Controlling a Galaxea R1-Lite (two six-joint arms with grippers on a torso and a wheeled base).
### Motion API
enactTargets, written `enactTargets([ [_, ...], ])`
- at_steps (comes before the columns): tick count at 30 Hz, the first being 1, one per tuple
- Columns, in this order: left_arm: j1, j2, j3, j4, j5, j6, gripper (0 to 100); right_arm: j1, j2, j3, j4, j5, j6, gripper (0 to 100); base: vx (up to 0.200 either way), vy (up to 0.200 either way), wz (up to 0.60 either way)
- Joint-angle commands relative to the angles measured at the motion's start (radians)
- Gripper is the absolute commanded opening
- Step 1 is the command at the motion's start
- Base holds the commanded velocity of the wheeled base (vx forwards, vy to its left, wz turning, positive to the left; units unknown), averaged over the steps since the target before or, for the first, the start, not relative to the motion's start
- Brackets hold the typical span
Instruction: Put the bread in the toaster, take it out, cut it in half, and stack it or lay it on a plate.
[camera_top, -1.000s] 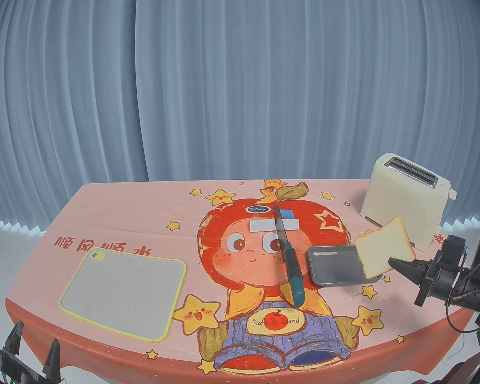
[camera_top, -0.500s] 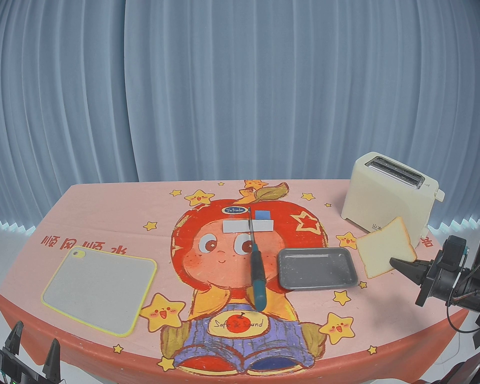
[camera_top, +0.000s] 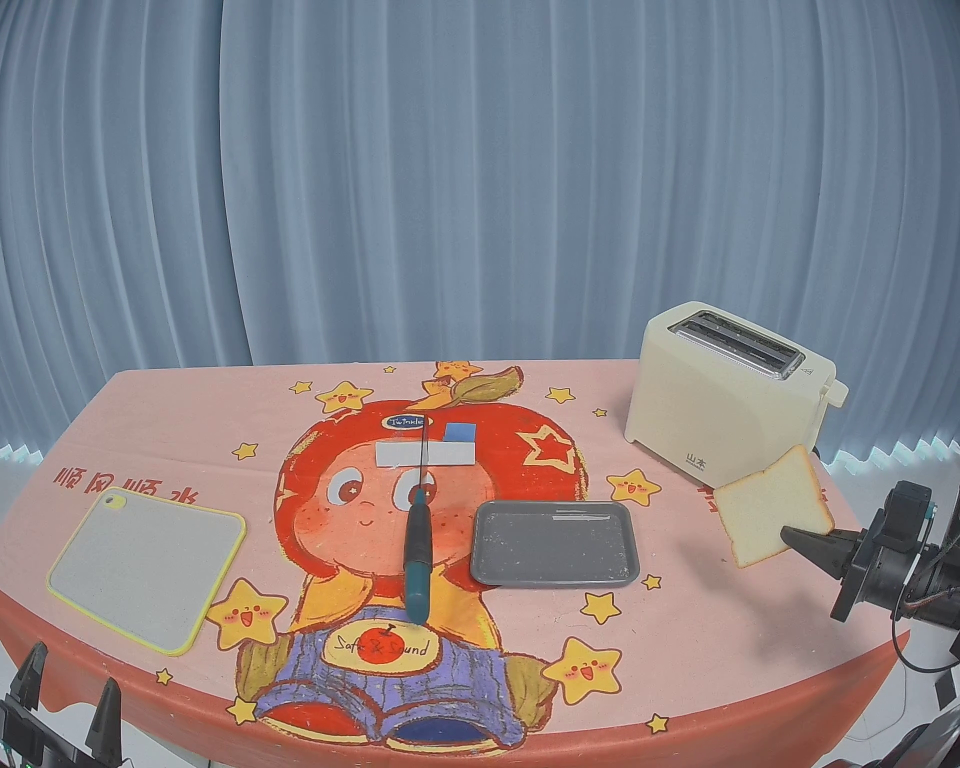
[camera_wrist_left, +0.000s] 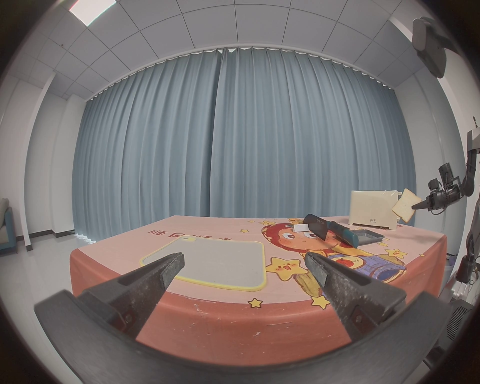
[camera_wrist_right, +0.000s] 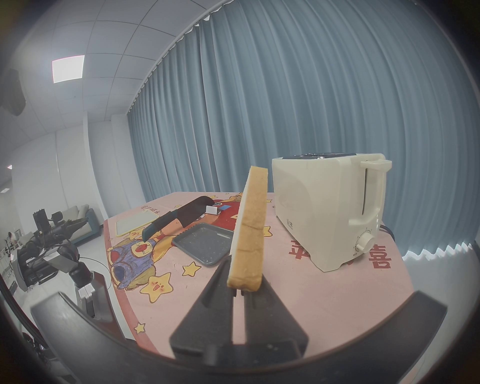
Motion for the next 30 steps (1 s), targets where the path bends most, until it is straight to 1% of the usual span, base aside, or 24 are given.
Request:
enactTargets([
  [1, 0.0, -0.005, 0.018, 0.0, 0.0, 0.0, 100, 0.001, -0.003, 0.003, -0.001, 0.001, 0.0, 0, 0.0, 0.0, 0.0],
  [15, 0.0, -0.005, 0.018, 0.0, -0.001, 0.0, 100, 0.002, -0.056, -0.02, 0.001, 0.003, -0.027, 0, 0.0, 0.0, 0.0],
  [19, 0.0, -0.005, 0.018, 0.0, 0.0, 0.0, 100, -0.001, -0.055, -0.05, 0.001, 0.001, -0.05, 0, 0.0, 0.0, 0.0],
  [23, 0.0, -0.005, 0.018, 0.0, -0.001, 0.0, 100, 0.001, -0.053, -0.086, 0.002, 0.007, -0.092, 0, 0.0, 0.0, 0.0],
  [26, 0.0, -0.005, 0.018, 0.0, -0.001, 0.0, 100, -0.001, -0.05, -0.109, 0.005, 0.013, -0.096, 0, 0.0, 0.0, 0.0],
  [27, 0.0, -0.005, 0.018, 0.0, -0.001, 0.0, 100, -0.001, -0.046, -0.135, 0.008, 0.021, -0.103, 0, 0.0, 0.0, 0.0],
  [30, 0.0, -0.005, 0.018, 0.0, -0.001, 0.0, 100, -0.001, -0.044, -0.17, 0.013, 0.024, -0.109, 0, 0.0, 0.0, 0.0],
])
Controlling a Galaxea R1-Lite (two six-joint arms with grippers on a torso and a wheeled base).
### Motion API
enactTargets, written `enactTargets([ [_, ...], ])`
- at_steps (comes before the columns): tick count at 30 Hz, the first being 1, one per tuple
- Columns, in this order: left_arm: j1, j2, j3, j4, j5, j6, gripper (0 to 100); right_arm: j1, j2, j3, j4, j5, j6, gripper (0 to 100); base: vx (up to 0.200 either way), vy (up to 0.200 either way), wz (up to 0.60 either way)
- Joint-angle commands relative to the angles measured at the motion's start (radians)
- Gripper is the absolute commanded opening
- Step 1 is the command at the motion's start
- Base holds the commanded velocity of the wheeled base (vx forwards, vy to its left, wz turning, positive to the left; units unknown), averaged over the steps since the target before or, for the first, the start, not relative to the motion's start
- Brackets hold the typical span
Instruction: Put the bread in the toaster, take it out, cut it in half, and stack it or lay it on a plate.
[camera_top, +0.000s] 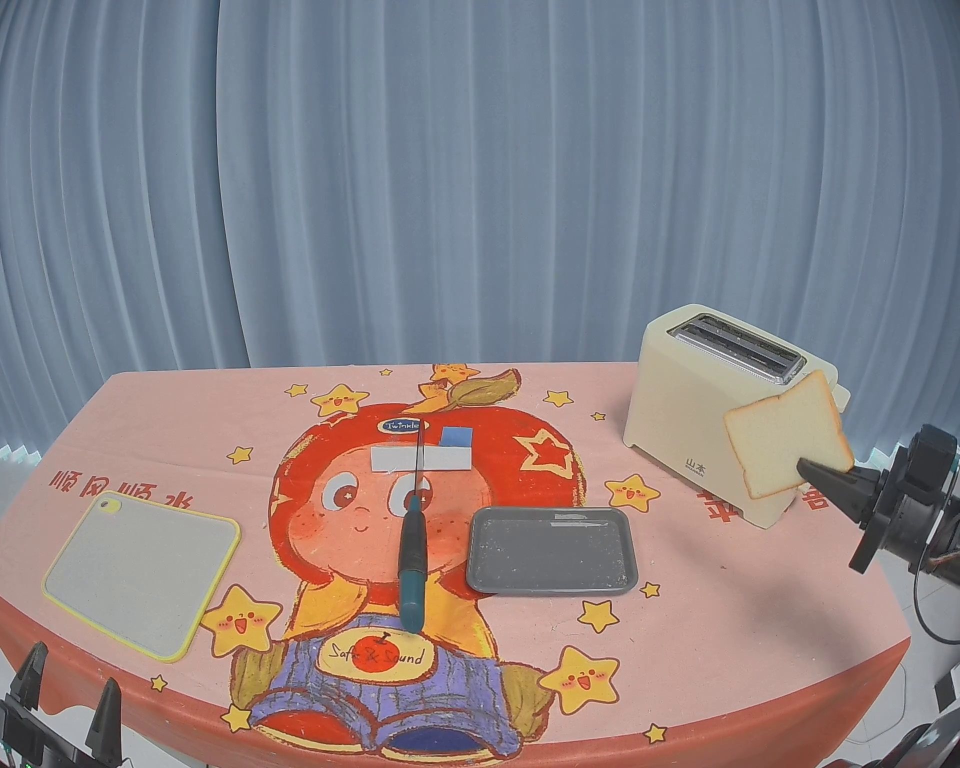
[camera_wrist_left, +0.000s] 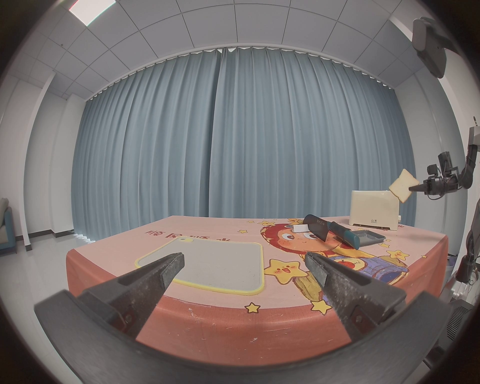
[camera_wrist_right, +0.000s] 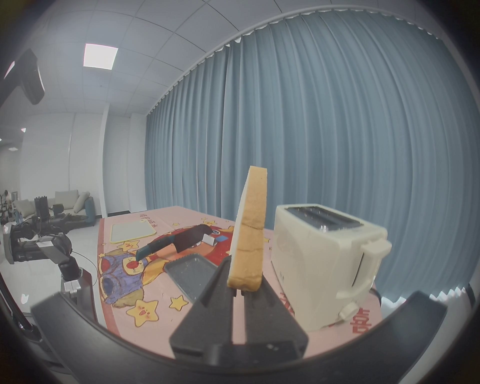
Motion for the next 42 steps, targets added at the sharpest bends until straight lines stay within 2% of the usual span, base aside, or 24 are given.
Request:
enactTargets([
  [1, 0.0, -0.005, 0.018, 0.0, 0.002, 0.0, 100, 0.001, 0.007, -0.057, 0.005, 0.006, -0.008, 0, 0.0, 0.0, 0.0],
  [8, 0.0, -0.005, 0.018, 0.0, 0.002, 0.0, 100, -0.021, 0.027, -0.126, 0.01, 0.006, -0.011, 0, 0.0, 0.0, 0.0],
  [11, 0.0, -0.005, 0.018, 0.0, 0.0, 0.0, 100, -0.052, 0.05, -0.162, 0.01, 0.006, -0.022, 0, 0.0, 0.0, 0.0],
  [18, 0.0, -0.005, 0.018, 0.0, 0.0, 0.0, 100, -0.101, 0.108, -0.258, 0.008, 0.028, -0.063, 0, 0.0, 0.0, 0.0],
  [27, 0.0, -0.005, 0.018, 0.0, 0.0, 0.0, 100, -0.104, 0.189, -0.384, 0.047, 0.031, -0.114, 0, 0.0, 0.0, 0.0],
  [30, 0.0, -0.005, 0.018, 0.0, 0.002, 0.0, 100, -0.105, 0.2, -0.412, 0.074, 0.043, -0.126, 0, 0.0, 0.0, 0.0],
  [31, 0.0, -0.005, 0.018, 0.0, 0.0, 0.0, 100, -0.108, 0.208, -0.433, 0.097, 0.063, -0.131, 0, 0.0, 0.0, 0.0],
  [35, 0.0, -0.005, 0.018, 0.0, 0.0, 0.0, 100, -0.111, 0.223, -0.467, 0.131, 0.069, -0.138, 0, 0.0, 0.0, 0.0],
  [42, 0.0, -0.005, 0.018, 0.0, 0.0, 0.0, 100, -0.173, 0.295, -0.53, 0.153, 0.111, -0.186, 0, 0.0, 0.0, 0.0],
])
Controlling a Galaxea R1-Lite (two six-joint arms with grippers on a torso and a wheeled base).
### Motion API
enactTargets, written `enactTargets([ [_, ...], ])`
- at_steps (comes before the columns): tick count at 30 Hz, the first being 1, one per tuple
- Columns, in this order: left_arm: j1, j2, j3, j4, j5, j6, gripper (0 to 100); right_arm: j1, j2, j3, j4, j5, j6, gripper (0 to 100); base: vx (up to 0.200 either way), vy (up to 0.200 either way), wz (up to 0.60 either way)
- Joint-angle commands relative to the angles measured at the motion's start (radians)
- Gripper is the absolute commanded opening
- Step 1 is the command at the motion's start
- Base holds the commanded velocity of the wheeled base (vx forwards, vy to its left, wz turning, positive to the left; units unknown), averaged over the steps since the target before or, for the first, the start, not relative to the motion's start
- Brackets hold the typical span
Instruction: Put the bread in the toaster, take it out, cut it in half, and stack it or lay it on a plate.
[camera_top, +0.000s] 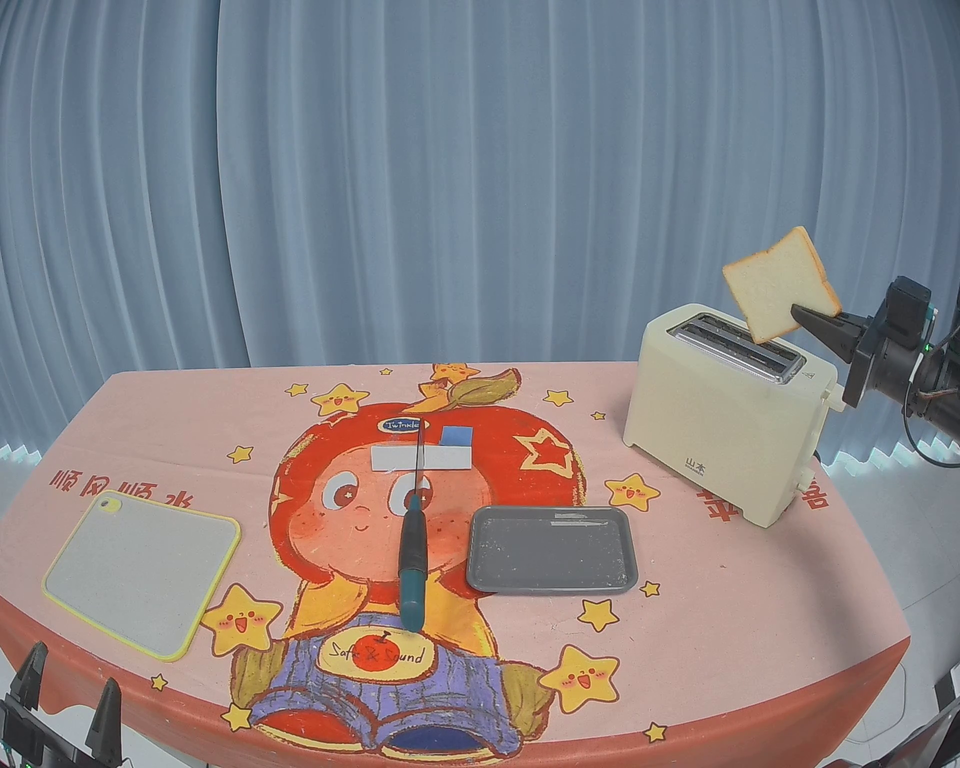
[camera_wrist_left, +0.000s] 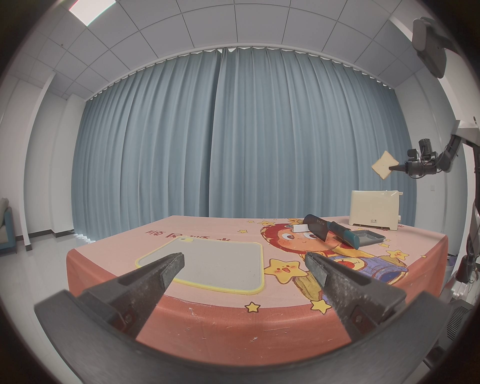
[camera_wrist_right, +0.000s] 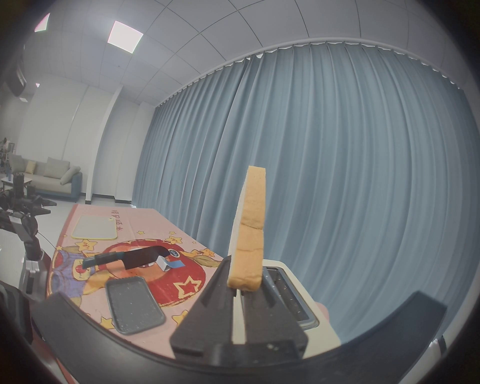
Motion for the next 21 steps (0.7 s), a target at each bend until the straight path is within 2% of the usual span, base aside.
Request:
enactTargets([
  [1, 0.0, -0.005, 0.018, 0.0, 0.0, 0.0, 100, -0.032, 0.057, -0.021, 0.002, 0.006, -0.014, 0, 0.0, 0.0, 0.0],
  [5, 0.0, -0.005, 0.018, 0.0, 0.0, 0.0, 100, -0.057, 0.084, -0.032, 0.0, 0.01, -0.029, 0, 0.0, 0.0, 0.0],
  [11, 0.0, -0.005, 0.018, 0.0, 0.0, 0.0, 100, -0.104, 0.124, -0.048, 0.0, 0.046, -0.095, 0, 0.0, 0.0, 0.0],
  [21, 0.0, -0.005, 0.018, 0.0, 0.0, 0.0, 100, -0.094, 0.132, -0.033, 0.002, 0.046, -0.11, 0, 0.0, 0.0, 0.0],
])
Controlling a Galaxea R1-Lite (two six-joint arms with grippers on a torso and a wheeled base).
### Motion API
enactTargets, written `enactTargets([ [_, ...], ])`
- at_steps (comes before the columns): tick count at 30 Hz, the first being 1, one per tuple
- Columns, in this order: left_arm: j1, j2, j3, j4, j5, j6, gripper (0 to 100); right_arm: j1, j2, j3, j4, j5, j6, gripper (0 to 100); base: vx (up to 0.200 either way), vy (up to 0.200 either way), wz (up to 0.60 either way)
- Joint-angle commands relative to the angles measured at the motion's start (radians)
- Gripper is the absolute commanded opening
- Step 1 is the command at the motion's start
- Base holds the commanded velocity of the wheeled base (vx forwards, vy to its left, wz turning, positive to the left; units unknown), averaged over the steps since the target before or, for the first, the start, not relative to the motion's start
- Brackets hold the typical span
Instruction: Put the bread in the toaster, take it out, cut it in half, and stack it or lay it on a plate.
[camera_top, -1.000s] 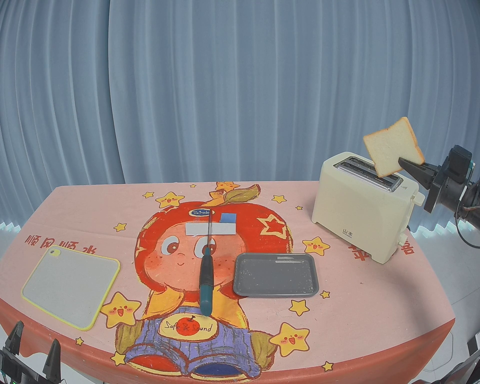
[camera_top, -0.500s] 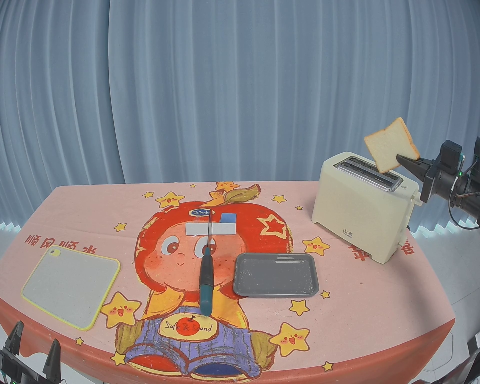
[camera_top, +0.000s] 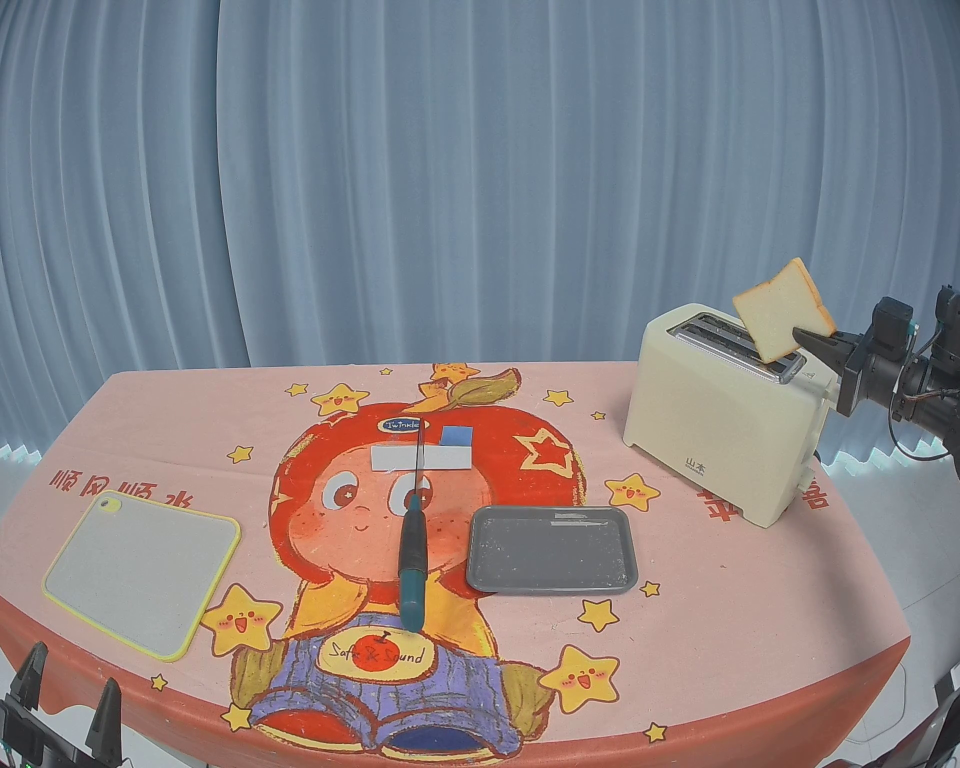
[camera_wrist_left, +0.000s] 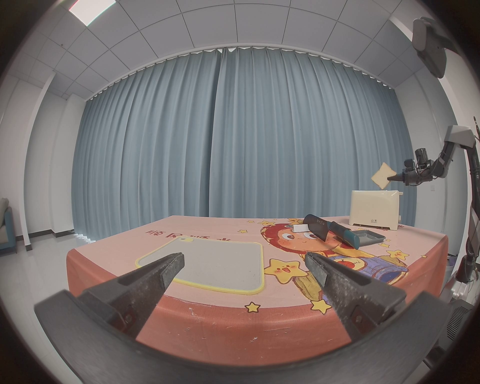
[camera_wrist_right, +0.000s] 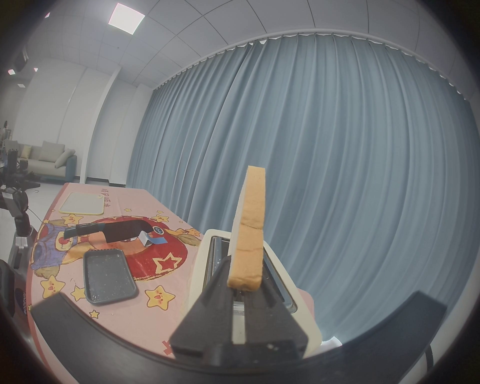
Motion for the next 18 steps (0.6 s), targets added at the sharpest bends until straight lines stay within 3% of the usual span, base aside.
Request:
enactTargets([
  [1, 0.0, -0.005, 0.018, 0.0, 0.001, 0.0, 100, 0.005, 0.006, 0.006, 0.001, 0.001, -0.001, 0, 0.0, 0.0, 0.0],
  [18, 0.0, -0.005, 0.018, 0.0, 0.0, 0.0, 100, 0.004, 0.029, 0.027, 0.001, 0.001, -0.024, 0, 0.0, 0.0, 0.0],
])
